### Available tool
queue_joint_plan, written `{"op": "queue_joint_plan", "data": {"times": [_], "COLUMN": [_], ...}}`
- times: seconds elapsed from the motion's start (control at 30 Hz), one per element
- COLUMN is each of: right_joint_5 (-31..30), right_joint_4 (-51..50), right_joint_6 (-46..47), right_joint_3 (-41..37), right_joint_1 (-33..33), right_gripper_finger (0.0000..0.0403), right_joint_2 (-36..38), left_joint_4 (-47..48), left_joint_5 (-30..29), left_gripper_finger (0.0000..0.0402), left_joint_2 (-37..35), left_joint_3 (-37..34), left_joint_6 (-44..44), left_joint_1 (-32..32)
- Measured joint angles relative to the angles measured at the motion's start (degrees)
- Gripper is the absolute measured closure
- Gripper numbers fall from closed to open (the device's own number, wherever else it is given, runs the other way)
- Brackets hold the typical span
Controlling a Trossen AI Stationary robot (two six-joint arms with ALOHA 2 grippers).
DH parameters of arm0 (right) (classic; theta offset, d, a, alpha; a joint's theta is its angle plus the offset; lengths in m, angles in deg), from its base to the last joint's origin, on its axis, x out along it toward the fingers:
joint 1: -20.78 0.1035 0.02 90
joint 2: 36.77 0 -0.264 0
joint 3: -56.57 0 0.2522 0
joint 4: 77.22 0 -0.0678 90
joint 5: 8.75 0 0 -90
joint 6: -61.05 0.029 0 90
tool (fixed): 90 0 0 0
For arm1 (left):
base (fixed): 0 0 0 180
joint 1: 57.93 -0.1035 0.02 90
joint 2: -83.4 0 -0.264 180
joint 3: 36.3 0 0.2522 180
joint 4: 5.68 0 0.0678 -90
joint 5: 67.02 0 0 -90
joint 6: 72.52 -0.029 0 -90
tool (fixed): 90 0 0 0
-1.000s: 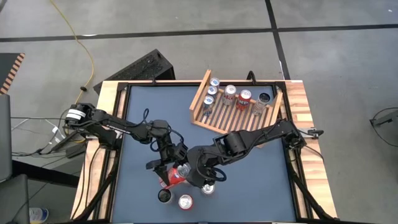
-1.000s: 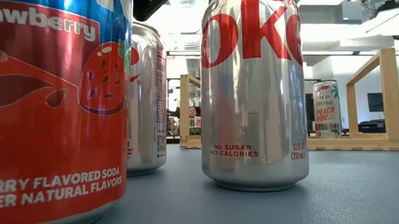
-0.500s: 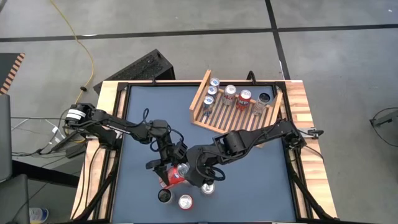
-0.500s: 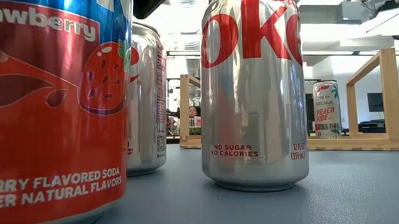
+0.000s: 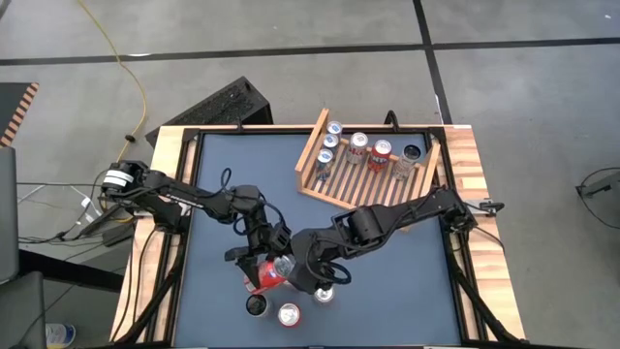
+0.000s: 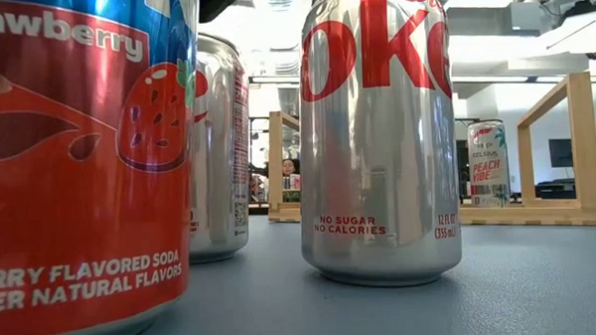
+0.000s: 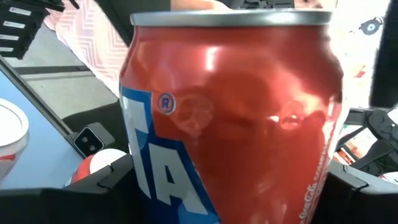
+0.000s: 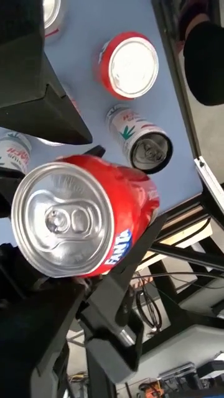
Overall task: Place canned beverage on shelf
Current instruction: Put the top red soda can aligned with the other red soda can on the shelf
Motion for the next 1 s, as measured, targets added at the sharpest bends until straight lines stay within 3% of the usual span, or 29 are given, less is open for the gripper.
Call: {"op": "queue_joint_plan", "data": {"times": [0.8, 1.0], "right_joint_5": [0.9, 0.7], "right_joint_4": [0.7, 0.6], "right_joint_6": [-0.2, -1.2], "right_joint_3": [0.0, 0.0], "right_joint_1": [-0.5, -0.5], "right_gripper_finger": [0.0091, 0.015], "right_joint_2": [0.0, 0.0], "left_joint_4": [0.1, 0.2], "left_joint_5": [-1.3, -2.0], "left_gripper_finger": [0.0109, 0.0109], "left_joint_2": [0.0, 0.0], "left_joint_3": [0.0, 0.0], "left_joint_6": [0.8, 1.2], "left_joint_1": [-0.9, -0.8]}}
